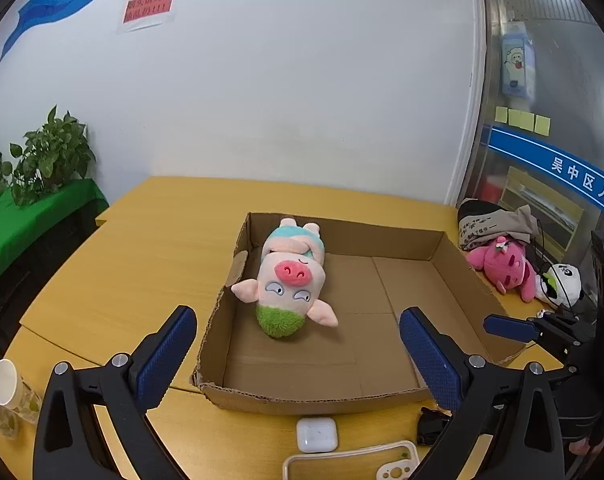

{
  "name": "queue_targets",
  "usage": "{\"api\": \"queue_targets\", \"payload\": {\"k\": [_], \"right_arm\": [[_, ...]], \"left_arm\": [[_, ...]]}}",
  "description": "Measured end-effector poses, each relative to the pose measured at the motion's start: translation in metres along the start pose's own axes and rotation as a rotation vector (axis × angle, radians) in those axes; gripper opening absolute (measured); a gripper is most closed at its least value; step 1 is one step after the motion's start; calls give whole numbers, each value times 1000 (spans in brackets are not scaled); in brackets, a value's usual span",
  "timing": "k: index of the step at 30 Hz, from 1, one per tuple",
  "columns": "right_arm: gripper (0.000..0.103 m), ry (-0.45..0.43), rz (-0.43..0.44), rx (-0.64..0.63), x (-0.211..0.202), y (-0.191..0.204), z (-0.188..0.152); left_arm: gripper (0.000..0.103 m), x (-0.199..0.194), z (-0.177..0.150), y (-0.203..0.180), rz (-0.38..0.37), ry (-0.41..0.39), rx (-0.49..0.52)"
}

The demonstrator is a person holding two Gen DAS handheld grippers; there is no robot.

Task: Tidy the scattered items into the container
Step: 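Open both grippers to release the pig and withdraw toward the table items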

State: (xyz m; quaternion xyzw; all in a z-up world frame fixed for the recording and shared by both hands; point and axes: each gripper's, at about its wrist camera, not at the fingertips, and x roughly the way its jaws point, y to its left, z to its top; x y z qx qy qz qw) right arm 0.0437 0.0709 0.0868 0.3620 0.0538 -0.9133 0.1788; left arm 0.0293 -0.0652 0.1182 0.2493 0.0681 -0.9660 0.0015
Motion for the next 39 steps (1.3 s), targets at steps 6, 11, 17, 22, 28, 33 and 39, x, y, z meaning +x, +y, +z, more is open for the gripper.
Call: {"api": "queue_targets", "payload": {"k": [6, 11, 17, 22, 28, 33, 39], "right_arm": [[77, -24, 27, -2, -9, -23, -5], [77, -31, 34, 10, -12, -33, -2], [77, -30, 19, 23, -15, -39, -6], [77, -28, 11, 44, -16, -38, 0], [77, -18, 10, 47, -20, -34, -3], [77, -15, 16, -10, -24, -30, -8], [77, 27, 28, -8, -14, -40, -11]], "left_arm": [[103, -16, -2, -19, -7, -9, 33], [103, -19, -5, -26, -18, 5, 39], [103, -18, -9, -27, -33, 23, 37], [103, -16, -13, -23, -49, 42, 27], [103, -15, -18, -17, -44, 51, 9], [103, -11, -23, -17, -33, 60, -9], [103, -7, -32, -12, -41, 93, -35]]}}
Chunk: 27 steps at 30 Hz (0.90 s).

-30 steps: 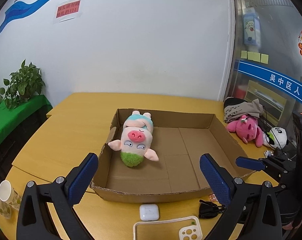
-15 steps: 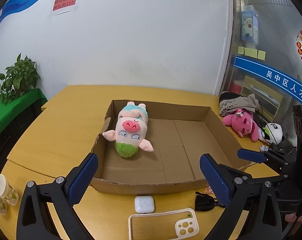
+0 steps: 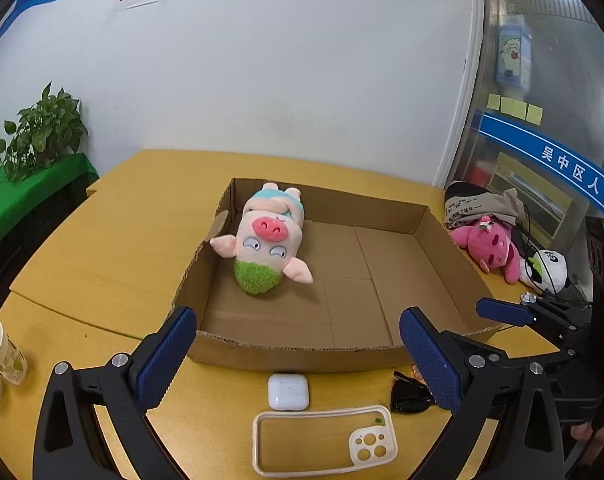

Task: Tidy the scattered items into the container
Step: 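Open both grippers to release the pig and withdraw toward the table items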

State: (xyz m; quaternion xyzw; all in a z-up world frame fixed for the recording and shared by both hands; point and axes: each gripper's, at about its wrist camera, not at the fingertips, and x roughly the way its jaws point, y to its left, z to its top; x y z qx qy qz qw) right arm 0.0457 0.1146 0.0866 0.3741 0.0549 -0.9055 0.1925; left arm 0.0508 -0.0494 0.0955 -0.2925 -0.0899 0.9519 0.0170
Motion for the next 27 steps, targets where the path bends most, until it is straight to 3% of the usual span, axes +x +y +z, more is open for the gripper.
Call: {"api": "queue_targets", "payload": {"k": [10, 18, 20, 22, 27], "right_arm": [[77, 42, 36, 124, 12, -18, -36], [77, 53, 11, 168, 19, -11, -85], [77, 90, 2, 172, 27, -6, -91], [77, 137, 9, 183, 37, -1, -98], [76, 219, 16, 176, 56, 13, -112]], "left_arm": [[103, 23, -29, -1, -33, 143, 92], [101, 41, -54, 18, -94, 256, 93], [100, 48, -63, 25, -96, 283, 74], [94, 57, -74, 30, -95, 319, 59], [68, 79, -102, 38, -102, 409, 31]]}}
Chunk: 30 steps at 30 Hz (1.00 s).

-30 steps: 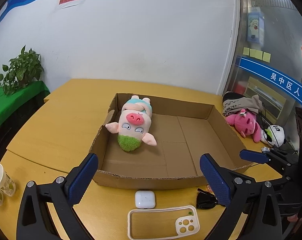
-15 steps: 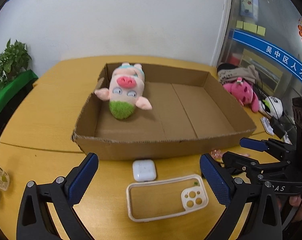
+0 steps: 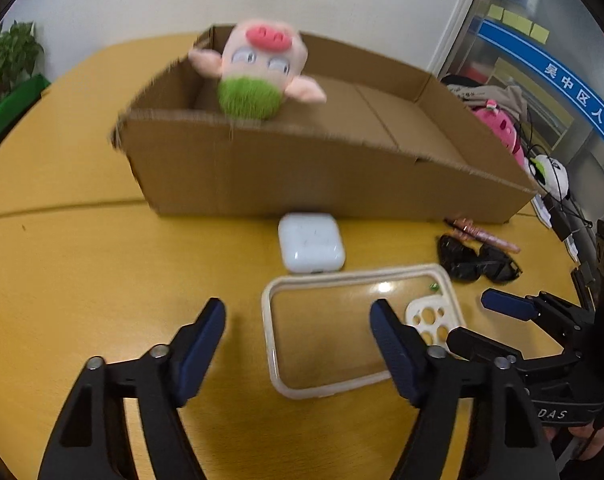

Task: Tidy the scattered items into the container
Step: 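Open both grippers to release the pig and withdraw toward the table items, then grasp the clear phone case edge with the right gripper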

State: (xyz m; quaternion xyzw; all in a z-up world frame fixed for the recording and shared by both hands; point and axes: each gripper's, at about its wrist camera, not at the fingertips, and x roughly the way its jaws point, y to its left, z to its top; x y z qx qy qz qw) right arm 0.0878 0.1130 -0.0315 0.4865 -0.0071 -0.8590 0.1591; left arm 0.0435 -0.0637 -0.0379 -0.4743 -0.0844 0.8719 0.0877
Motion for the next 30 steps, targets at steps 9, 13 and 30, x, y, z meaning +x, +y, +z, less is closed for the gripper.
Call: {"api": "queue_targets", "payload": {"k": [9, 13, 30], "right_arm": [[32, 25, -52, -37, 12, 6, 6], [15, 9, -55, -42, 11, 4, 2], [9, -195, 16, 21, -66, -38, 10]], "left_arm": [[24, 9, -7, -5, 50, 14, 36], [16, 10, -10, -12, 86, 14, 55], [6, -59, 25, -52, 28, -160, 44]]}}
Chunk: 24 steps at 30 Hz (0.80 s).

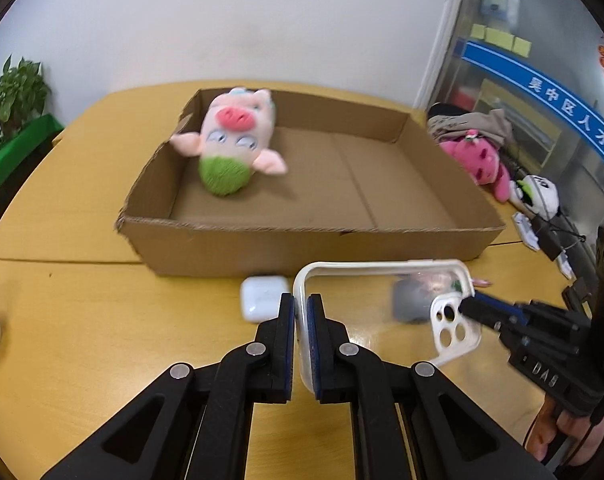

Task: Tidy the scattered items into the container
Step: 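Grasp the clear phone case edge with the right gripper, then carry the phone case with the right gripper into the box and lower it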

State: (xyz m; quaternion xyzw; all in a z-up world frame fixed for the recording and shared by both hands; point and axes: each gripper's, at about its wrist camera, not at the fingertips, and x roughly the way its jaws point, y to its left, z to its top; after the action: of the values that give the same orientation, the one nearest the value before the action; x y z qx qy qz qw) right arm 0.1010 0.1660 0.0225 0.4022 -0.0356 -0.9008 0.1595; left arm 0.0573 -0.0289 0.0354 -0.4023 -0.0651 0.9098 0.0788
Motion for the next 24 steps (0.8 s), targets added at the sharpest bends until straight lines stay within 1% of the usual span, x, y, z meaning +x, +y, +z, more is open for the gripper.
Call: {"api": "queue_targets", "payload": {"k": [2, 5, 7, 9, 13, 15, 17, 19, 21, 24], "right_arm": [[8, -24, -22, -2, -8, -1, 4], [8, -39, -44, -21, -13, 4, 7], [8, -36, -38, -44, -10, 13, 11], [7, -35, -31, -70, -8, 21, 14], [7, -43, 3, -103, -2, 37, 30], [7, -54, 28, -102, -2, 40, 37], [7, -71, 38, -106, 0, 41, 46], [7, -84, 39, -93, 3, 36, 52], [7, -90, 39, -62, 7, 22, 57], [7, -100, 23, -20, 12, 1, 65]], "left_arm": [[6, 4, -3, -1, -11, 1, -6], [6, 6, -13, 6, -12, -11, -41], [6, 2, -18, 16, -8, -26, -89], [6, -7, -19, 25, -7, -49, -112], [6, -30, -4, 42, -7, -102, -148], [6, -36, 9, 41, 16, -122, -131], [6, -40, 27, 33, 43, -147, -86], [6, -38, 43, 26, 38, -160, -53], [6, -30, 54, 16, 36, -154, -25], [6, -10, 70, -4, 50, -125, 6]]}}
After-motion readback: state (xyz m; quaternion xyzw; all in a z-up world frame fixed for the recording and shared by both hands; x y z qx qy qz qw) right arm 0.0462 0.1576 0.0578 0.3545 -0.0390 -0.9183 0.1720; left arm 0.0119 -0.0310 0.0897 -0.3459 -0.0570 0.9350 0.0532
